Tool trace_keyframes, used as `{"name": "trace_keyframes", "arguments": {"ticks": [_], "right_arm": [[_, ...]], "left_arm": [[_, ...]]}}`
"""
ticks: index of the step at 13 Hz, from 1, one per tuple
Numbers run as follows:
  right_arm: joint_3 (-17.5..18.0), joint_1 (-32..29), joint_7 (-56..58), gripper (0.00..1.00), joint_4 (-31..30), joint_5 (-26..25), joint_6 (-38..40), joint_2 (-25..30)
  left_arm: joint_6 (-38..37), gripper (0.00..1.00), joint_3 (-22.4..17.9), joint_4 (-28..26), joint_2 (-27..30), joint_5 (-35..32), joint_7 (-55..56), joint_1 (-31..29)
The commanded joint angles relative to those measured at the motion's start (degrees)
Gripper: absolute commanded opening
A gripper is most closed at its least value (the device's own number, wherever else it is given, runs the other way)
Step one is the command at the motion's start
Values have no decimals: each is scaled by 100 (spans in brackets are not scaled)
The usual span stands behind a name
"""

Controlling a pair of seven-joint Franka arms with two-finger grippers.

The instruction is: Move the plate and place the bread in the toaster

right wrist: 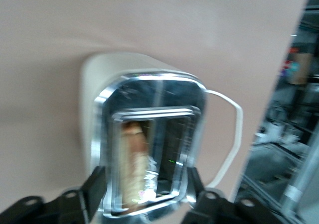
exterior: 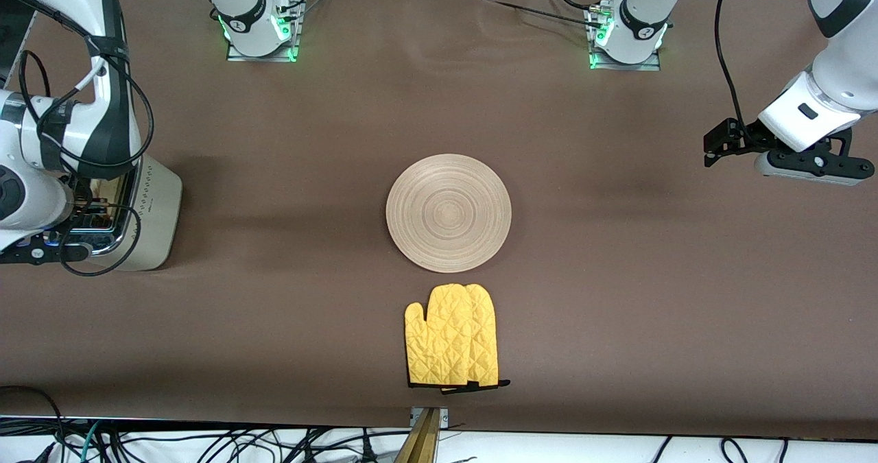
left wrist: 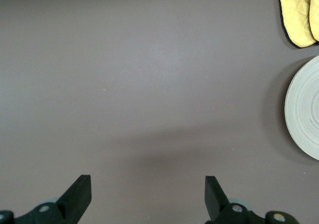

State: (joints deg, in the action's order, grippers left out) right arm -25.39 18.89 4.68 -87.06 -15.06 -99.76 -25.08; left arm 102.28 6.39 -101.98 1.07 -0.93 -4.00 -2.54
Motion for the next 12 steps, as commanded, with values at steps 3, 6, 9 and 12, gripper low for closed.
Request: {"name": "trace_keyframes", "arguments": {"ticks": [3, 6, 9, 12], "right_arm": [[235, -52, 85, 100, 215, 1092, 622, 634], [919, -52, 42, 100, 215, 1243, 1133, 1275], [1210, -392, 103, 100, 163, 1891, 1537, 1646], [1800, -966, 156, 100, 136, 1867, 1583, 1761]], "left_arm": [[-42, 100, -51, 108, -37, 40, -40, 52], [-50, 100, -51, 108, -37, 40, -40, 52], [-50, 100, -51, 108, -37, 40, -40, 52], [-50, 100, -51, 108, -37, 40, -40, 52]]}}
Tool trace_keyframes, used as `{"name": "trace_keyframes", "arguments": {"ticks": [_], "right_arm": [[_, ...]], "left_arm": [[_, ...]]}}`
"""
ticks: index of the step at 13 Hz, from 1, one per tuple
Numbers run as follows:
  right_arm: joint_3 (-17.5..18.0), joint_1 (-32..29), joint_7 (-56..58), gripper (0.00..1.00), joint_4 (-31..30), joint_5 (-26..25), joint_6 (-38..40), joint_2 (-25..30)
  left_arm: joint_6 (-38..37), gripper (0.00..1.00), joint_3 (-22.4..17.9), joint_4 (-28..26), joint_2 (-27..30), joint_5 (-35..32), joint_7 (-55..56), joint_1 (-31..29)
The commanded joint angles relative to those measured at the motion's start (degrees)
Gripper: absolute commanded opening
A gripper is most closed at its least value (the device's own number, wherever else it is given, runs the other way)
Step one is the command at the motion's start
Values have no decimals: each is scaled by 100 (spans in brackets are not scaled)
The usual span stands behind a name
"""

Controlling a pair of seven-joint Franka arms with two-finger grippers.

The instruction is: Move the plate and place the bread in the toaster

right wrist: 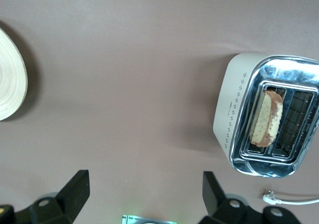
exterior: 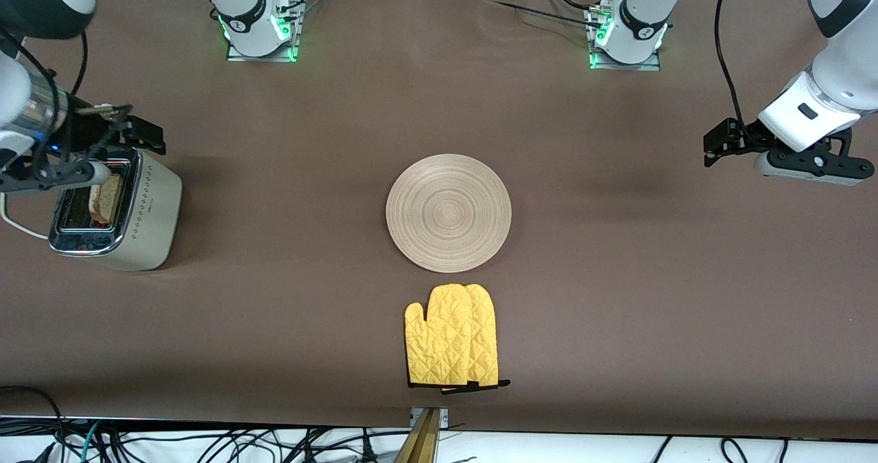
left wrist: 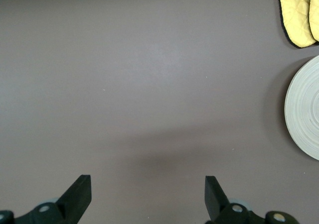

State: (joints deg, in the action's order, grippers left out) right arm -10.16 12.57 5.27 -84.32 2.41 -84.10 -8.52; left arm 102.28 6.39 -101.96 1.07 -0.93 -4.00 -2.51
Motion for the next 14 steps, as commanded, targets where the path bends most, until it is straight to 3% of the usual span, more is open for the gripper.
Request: {"name": "trace_keyframes", "arguments": {"ticks": [1, 14], "right_arm": [[269, -334, 97, 100, -137, 93, 7, 96], [322, -343, 212, 100, -75, -30, 121, 114]], "left_arm": [[-50, 100, -50, 106, -36, 40, -40, 49], [-68, 100, -50, 106, -36, 40, -40, 49]]}}
